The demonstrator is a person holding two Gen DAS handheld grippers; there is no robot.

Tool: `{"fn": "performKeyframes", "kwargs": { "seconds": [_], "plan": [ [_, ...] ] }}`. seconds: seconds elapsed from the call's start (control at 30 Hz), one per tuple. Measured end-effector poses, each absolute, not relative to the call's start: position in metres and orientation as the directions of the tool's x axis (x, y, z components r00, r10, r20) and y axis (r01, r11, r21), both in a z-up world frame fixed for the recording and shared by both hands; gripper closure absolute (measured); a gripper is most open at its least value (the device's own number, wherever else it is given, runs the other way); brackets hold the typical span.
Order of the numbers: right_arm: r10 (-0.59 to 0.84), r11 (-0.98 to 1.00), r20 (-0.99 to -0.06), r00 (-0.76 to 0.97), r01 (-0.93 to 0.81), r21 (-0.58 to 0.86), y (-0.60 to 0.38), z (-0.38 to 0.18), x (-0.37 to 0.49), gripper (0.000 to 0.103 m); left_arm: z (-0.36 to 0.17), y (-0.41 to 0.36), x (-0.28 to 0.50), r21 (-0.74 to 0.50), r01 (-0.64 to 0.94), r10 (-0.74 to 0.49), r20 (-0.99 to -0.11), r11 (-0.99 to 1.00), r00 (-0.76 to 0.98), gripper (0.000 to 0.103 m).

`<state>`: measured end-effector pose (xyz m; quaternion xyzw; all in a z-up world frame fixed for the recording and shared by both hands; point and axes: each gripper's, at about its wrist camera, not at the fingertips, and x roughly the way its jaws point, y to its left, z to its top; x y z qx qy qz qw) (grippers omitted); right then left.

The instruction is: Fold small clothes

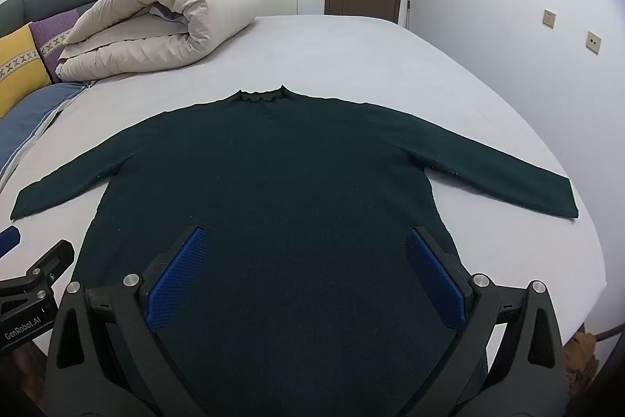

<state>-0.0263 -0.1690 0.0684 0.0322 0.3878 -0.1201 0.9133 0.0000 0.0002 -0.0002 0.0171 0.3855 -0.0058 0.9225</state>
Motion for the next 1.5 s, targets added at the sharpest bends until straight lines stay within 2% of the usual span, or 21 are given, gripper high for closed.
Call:
{"fn": "performKeyframes", "kwargs": {
  "seconds": [1.5],
  "plan": [
    [-0.189, 0.969, -0.723, 0.665, 0.244, -0.029, -0.164, 0.063, -0.03, 0.0, 0.004, 0.005, -0.001, 0.036, 0.026, 0.007, -0.706, 0.999, 0.708, 0.0]
  ]
}}
